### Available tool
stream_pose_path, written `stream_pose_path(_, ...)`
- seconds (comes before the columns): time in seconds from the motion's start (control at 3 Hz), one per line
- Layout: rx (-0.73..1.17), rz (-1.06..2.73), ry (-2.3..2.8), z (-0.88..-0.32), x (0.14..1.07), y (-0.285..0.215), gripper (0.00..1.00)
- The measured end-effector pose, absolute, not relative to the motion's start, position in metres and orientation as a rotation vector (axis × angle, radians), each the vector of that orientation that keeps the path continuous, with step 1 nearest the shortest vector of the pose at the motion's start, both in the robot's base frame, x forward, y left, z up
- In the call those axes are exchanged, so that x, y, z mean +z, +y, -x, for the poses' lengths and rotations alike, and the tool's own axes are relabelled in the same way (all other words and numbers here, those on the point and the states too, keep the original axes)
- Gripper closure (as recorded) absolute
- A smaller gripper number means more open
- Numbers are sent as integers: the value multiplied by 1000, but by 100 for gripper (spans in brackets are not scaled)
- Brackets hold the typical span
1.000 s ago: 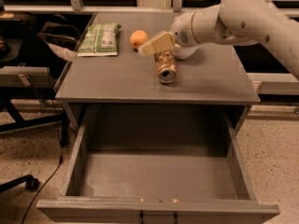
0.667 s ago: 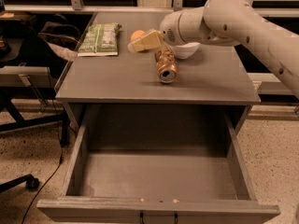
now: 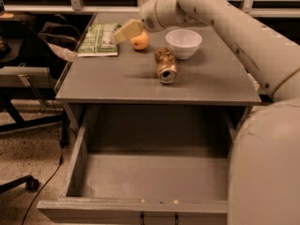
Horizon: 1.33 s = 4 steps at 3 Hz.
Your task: Place green jalapeno chip bag into top drawer
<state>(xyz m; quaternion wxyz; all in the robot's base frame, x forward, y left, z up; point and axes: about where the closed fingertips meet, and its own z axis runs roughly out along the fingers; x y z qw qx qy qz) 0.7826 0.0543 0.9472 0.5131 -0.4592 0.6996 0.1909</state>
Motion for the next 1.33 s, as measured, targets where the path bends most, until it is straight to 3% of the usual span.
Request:
stream_pose_path(0.67, 491, 1299, 1698, -799, 948, 105, 0)
stream_pose_path(1.33, 521, 1301, 1682, -801, 944, 111, 0)
